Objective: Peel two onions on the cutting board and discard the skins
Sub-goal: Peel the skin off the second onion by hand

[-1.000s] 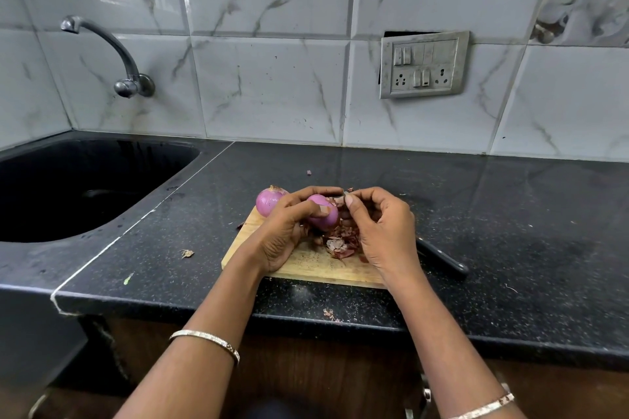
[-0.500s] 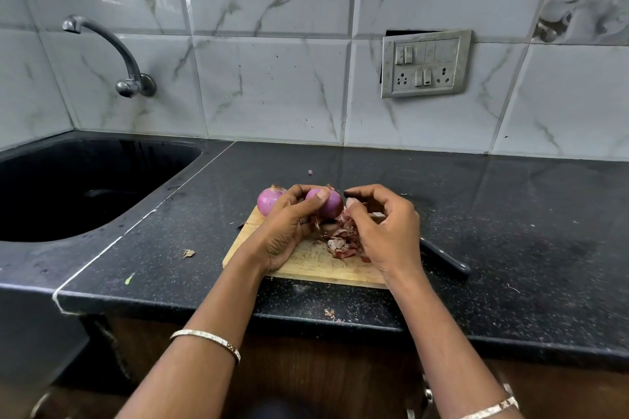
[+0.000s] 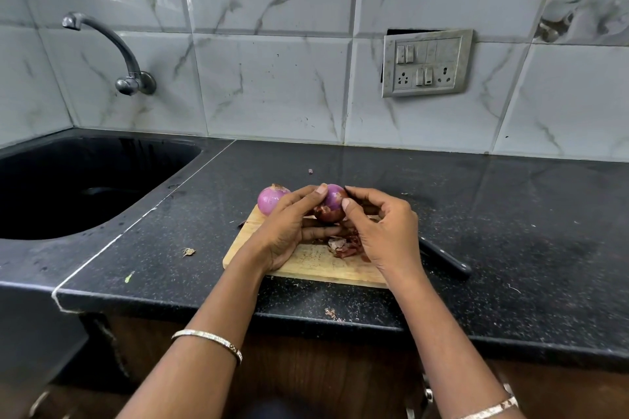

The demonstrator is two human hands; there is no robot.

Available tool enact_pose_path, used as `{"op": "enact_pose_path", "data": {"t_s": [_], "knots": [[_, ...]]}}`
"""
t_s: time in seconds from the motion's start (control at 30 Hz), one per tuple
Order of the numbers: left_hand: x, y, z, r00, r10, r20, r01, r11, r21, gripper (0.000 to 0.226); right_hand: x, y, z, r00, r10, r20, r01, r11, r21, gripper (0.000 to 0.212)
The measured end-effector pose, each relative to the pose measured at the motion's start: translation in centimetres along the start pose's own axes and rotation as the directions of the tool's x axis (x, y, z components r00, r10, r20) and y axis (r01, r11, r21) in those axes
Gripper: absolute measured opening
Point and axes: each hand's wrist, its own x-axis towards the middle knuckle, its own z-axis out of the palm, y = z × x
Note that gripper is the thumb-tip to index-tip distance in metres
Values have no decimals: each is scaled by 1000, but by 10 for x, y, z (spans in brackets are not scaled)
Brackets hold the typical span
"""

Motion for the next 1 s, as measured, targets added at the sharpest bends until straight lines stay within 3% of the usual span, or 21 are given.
{"op": "enact_pose_path", "data": {"t_s": [0.57, 1.0], "knots": [[0, -1, -2, 997, 43, 62, -46, 997, 57, 32, -3, 2, 1, 982, -182, -47, 169, 966, -196, 28], [-1, -1, -2, 998, 39, 51, -41, 999, 34, 35, -3, -1, 2, 990, -115, -87, 98, 979, -179, 16]]}}
